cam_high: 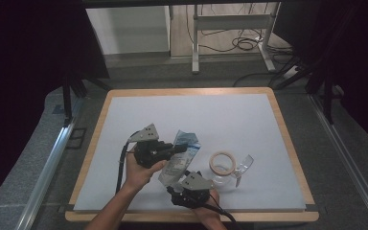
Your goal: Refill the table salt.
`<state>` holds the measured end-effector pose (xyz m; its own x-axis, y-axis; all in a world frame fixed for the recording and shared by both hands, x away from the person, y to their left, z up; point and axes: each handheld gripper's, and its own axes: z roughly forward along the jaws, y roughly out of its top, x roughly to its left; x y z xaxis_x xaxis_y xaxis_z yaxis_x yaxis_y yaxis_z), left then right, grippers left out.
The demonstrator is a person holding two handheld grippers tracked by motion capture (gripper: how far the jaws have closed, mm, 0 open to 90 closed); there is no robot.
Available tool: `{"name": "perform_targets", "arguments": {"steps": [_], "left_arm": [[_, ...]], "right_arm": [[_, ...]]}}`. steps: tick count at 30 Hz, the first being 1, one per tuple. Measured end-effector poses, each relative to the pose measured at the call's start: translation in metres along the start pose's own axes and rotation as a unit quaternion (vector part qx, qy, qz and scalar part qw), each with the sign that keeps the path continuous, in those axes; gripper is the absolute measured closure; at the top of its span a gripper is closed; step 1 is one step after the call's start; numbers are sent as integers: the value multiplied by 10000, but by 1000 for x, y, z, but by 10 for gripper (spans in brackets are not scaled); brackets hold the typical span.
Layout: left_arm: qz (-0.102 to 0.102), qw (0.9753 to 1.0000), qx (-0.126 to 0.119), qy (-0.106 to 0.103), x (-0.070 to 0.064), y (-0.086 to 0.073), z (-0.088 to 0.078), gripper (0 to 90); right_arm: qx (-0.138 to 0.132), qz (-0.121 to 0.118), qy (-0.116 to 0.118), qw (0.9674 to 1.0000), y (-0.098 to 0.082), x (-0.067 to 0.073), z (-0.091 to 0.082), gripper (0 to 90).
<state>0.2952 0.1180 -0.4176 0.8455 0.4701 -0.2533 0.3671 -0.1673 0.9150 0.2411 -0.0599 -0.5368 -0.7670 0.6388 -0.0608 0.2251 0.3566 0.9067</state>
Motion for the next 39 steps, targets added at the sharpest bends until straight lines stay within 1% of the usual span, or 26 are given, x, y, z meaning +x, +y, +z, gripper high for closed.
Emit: {"name": "perform_targets", "arguments": {"steps": [3,5,7,10,12,15,18,19,24,26,30,32,35,36,37,39], "left_arm": [[-17,9999,75,-92,0,1,6,900],[22,9998,146,-117,-1,2,10,900],[12,9997,184,-186,-1,3,15,900],[77,9993,289,-243,-3,4,21,900],[129,9990,339,-274,-6,4,24,900],[177,9988,354,-291,-10,6,26,900],[209,9987,362,-300,-13,7,26,900],[217,9987,357,-306,-14,7,26,900],[297,9986,305,-299,-18,10,23,900],[302,9987,283,-311,-20,12,22,900],[328,9986,253,-332,-23,13,21,900],[338,9985,258,-330,-23,13,21,900],[268,9986,255,-366,-21,12,22,900],[263,9986,268,-366,-20,12,23,900],[267,9986,277,-360,-20,12,24,900],[272,9985,311,-354,-20,12,25,900]], "right_arm": [[-16,82,-60,9999,-3,1,-3,288],[-7,140,-87,9999,-5,1,-5,289],[-29,164,-116,9998,-6,1,-7,290],[-42,169,-176,9997,-7,1,-10,290],[-98,182,-196,9996,-7,2,-13,305],[-128,175,-221,9995,-8,3,-15,307],[-160,82,-311,9994,-9,1,-16,308],[-148,117,-317,9993,-9,1,-16,308],[-177,61,-379,9991,-9,-1,-15,302],[-110,-33,-531,9985,-9,-1,-14,301],[-3,24,-632,9980,-9,-2,-10,294],[-35,29,-624,9980,-9,-3,-10,299],[-123,-36,-659,9977,-8,-1,-11,300],[-171,-23,-659,9977,-8,-1,-12,309],[-210,16,-624,9978,-9,-1,-12,314],[-235,8,-525,9983,-9,-1,-12,317]]}}
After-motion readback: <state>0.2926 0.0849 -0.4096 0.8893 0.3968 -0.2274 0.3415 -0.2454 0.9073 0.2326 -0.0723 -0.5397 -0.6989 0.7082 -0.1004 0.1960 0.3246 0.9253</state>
